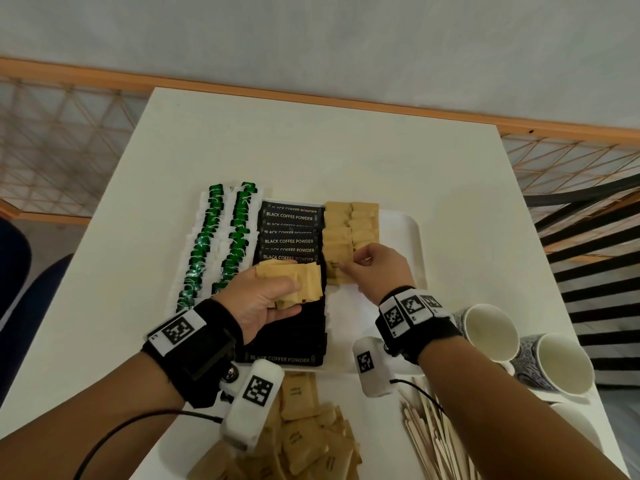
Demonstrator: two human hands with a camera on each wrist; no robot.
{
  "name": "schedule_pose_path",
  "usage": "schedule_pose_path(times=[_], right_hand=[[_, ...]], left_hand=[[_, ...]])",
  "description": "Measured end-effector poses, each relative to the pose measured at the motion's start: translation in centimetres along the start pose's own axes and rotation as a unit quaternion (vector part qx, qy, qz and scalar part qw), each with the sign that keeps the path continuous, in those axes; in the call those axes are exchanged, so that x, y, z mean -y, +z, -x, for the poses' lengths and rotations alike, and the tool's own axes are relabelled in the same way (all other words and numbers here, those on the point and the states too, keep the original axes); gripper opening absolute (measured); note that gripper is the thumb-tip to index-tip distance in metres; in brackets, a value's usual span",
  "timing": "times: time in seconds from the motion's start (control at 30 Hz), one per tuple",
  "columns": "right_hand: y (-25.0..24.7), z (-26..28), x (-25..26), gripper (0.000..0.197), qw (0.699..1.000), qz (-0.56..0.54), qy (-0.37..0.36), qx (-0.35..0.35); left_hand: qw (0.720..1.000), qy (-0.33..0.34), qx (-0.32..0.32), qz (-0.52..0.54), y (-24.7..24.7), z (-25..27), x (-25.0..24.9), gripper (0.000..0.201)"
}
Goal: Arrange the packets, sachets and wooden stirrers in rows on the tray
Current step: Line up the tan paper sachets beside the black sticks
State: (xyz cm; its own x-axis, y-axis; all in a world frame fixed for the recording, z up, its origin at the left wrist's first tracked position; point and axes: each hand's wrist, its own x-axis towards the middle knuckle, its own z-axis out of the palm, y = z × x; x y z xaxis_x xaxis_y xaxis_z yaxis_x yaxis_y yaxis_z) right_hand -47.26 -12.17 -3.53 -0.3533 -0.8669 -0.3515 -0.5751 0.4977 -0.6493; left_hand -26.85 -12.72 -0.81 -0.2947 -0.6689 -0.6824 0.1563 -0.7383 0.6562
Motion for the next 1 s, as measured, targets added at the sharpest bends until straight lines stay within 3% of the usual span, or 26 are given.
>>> schedule_pose_path(times=[0.43, 0.5, 0.67, 0.87, 1.0], right_hand=[[-0.7, 0.8, 0.4, 0.03, 1.0, -0.003, -0.024, -0.016], [-0.8, 1.4, 0.8, 0.023, 0.997, -0.059, -0.051, 0.006], [-0.6, 2.9, 1.7, 0.019, 0.976, -0.118, -0.076, 0.168], [-1.4, 3.4, 1.2, 0.018, 0.931, -0.315, 0.007, 0.184], [-1.4, 4.1, 0.7, 0.028, 0.947, -0.258, -0.036, 0.187]], left_hand=[[1.0, 0.001, 0.001, -0.005, 0.0, -0.2, 0.2, 0.032], [1.0, 0.002, 0.003, -0.002, 0.1, -0.3, 0.2, 0.034], [1.0, 0.012, 0.017, -0.014, 0.8, -0.5, 0.0, 0.037], [1.0, 0.017, -0.003, 0.021, 1.6, -0.5, -0.4, 0.037], [0.999, 0.032, 0.0, -0.026, 1.9, -0.5, -0.1, 0.036]])
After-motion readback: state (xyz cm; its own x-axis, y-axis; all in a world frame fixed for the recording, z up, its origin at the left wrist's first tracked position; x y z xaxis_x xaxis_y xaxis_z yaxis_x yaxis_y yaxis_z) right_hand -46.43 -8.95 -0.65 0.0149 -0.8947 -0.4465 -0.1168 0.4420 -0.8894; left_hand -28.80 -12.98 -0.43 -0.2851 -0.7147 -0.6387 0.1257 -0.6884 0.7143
